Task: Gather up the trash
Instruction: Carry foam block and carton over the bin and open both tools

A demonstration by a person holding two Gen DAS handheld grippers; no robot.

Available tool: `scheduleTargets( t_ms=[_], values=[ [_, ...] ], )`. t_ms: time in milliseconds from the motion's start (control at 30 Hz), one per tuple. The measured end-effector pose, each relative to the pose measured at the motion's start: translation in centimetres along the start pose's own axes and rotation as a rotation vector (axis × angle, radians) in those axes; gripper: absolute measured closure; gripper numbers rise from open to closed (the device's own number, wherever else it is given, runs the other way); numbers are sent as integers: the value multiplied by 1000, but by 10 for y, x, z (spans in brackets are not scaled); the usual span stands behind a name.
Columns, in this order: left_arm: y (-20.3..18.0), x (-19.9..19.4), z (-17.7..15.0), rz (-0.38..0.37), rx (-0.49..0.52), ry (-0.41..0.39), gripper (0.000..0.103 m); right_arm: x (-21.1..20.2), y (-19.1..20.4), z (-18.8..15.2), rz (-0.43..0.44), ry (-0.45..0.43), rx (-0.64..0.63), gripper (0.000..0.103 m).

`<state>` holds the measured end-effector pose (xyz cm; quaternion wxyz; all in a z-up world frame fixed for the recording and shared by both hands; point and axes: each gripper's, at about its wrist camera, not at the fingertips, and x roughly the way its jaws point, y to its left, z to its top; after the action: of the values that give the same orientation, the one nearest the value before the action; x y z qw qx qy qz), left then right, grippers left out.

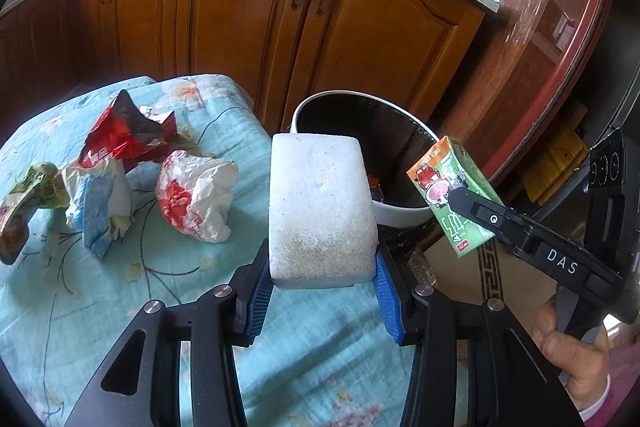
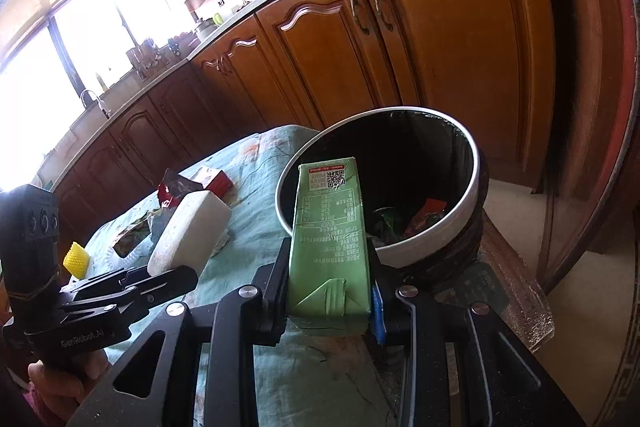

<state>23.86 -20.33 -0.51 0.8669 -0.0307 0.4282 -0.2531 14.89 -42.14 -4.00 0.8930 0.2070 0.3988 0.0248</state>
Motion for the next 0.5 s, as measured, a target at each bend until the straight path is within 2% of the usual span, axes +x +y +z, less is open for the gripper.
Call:
scheduleTargets(
  t_ms=[500],
  values=[
    [-25,60,54,12,45,37,58,24,-24,44,-34,15,-17,71]
  ],
)
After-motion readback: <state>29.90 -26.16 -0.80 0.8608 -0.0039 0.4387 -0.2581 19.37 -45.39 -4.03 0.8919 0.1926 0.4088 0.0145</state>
